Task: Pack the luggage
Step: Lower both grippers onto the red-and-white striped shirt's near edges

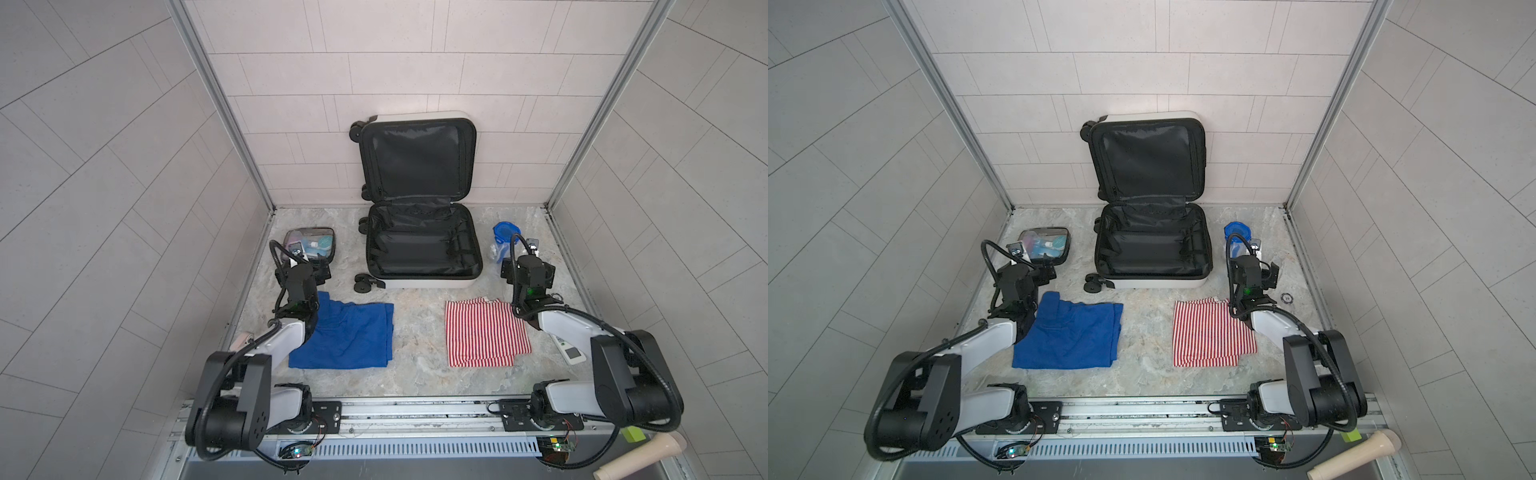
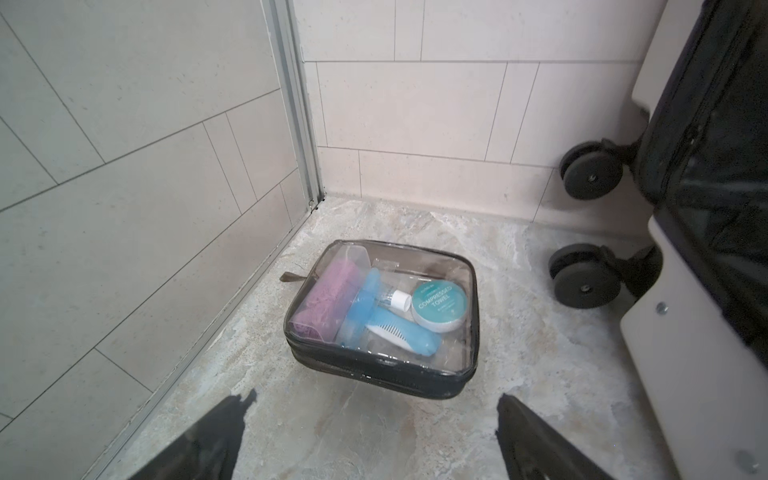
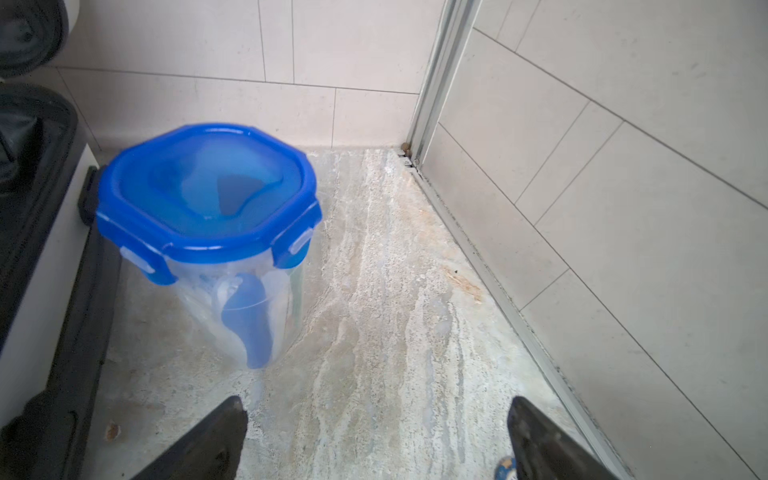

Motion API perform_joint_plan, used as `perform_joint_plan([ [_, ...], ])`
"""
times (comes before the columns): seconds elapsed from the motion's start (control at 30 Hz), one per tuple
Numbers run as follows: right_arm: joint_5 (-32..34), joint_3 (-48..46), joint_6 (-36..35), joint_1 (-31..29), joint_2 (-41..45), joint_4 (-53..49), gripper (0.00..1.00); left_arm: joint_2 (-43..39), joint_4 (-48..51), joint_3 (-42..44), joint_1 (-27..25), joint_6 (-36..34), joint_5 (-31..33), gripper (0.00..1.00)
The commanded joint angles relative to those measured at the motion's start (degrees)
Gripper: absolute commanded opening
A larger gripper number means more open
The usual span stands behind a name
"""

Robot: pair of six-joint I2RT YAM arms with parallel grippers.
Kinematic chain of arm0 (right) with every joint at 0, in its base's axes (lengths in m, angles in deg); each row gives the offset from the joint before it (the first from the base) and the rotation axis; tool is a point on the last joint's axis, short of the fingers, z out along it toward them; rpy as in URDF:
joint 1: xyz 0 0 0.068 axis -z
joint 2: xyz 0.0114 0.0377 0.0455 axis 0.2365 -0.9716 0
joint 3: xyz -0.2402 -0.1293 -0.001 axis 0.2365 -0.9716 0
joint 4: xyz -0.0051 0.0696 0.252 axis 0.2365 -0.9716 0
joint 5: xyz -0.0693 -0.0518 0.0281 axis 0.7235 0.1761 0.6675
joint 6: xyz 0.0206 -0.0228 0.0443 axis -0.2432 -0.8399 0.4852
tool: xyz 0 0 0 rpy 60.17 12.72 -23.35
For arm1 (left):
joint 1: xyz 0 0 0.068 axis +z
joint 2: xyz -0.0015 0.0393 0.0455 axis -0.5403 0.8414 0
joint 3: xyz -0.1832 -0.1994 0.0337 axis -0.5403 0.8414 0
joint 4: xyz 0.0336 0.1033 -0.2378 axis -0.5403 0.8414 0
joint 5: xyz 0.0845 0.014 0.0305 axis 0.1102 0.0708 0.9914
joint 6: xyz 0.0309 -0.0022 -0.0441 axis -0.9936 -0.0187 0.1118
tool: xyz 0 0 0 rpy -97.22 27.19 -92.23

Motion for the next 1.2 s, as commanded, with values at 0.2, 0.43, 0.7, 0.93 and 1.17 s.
perform_joint_plan([
  [0.2,-4.20,13.39,18.67,-0.02,12.55,-39.02,1.00,-18.27,28.77,-13.03,-0.11,21.65,-10.10,1.00],
  [0.43,-22.33,14.70,23.31,1.29,18.71,-52.97,0.95,-28.93,38.90,-14.88,-0.12,29.76,-20.75,1.00],
  [0.7,-30.38,11.11,28.02,-8.91,21.87,-57.43,0.76,-30.57,51.09,-13.50,-7.86,33.19,-34.04,0.88],
  [0.93,-23.22,4.31,38.47,-27.29,19.23,-53.93,0.78,-34.40,53.06,-3.93,-35.22,43.80,-11.93,0.83],
  [1.17,-22.03,0.99,42.67,-35.27,11.78,-49.82,0.78,-18.91,49.07,-2.48,-48.21,51.61,-8.87,0.69],
])
